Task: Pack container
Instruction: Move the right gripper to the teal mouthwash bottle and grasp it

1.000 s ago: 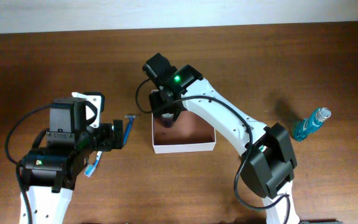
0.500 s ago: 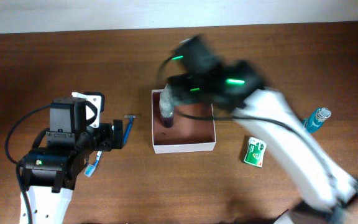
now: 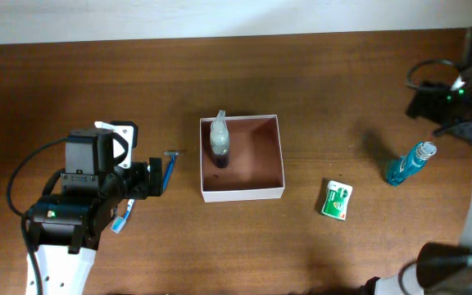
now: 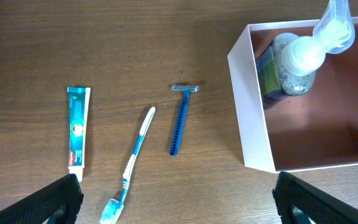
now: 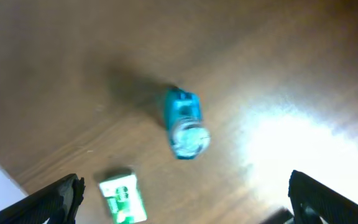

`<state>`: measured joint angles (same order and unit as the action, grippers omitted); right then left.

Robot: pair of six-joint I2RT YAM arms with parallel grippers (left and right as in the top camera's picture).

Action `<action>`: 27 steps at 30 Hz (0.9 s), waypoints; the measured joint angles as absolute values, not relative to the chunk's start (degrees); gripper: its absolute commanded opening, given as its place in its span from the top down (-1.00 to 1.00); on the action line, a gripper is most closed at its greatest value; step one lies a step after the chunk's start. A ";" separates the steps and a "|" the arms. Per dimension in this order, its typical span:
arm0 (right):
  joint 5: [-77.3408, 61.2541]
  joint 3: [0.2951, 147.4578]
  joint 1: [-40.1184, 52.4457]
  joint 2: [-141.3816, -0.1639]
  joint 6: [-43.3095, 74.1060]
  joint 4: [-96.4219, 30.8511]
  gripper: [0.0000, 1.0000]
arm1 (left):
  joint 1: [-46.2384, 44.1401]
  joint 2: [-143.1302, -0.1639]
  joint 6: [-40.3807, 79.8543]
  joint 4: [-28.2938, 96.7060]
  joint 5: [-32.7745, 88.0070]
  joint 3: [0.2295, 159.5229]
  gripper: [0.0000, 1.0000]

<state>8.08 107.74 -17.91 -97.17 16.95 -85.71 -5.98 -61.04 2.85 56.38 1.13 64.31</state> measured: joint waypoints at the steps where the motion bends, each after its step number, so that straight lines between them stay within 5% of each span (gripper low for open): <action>1: 7.70 107.09 -18.65 -97.62 16.45 -85.52 -0.97 | -5.98 -61.04 2.87 56.38 1.10 64.31 -0.99; 23: 0.75 85.89 -22.04 -105.01 12.84 -68.93 -0.99 | -5.98 -61.04 2.85 56.38 1.10 64.31 -0.99; 27: 0.56 85.89 -22.04 -105.01 12.86 -68.66 -0.71 | -5.98 -61.04 2.85 56.40 1.10 64.31 -0.99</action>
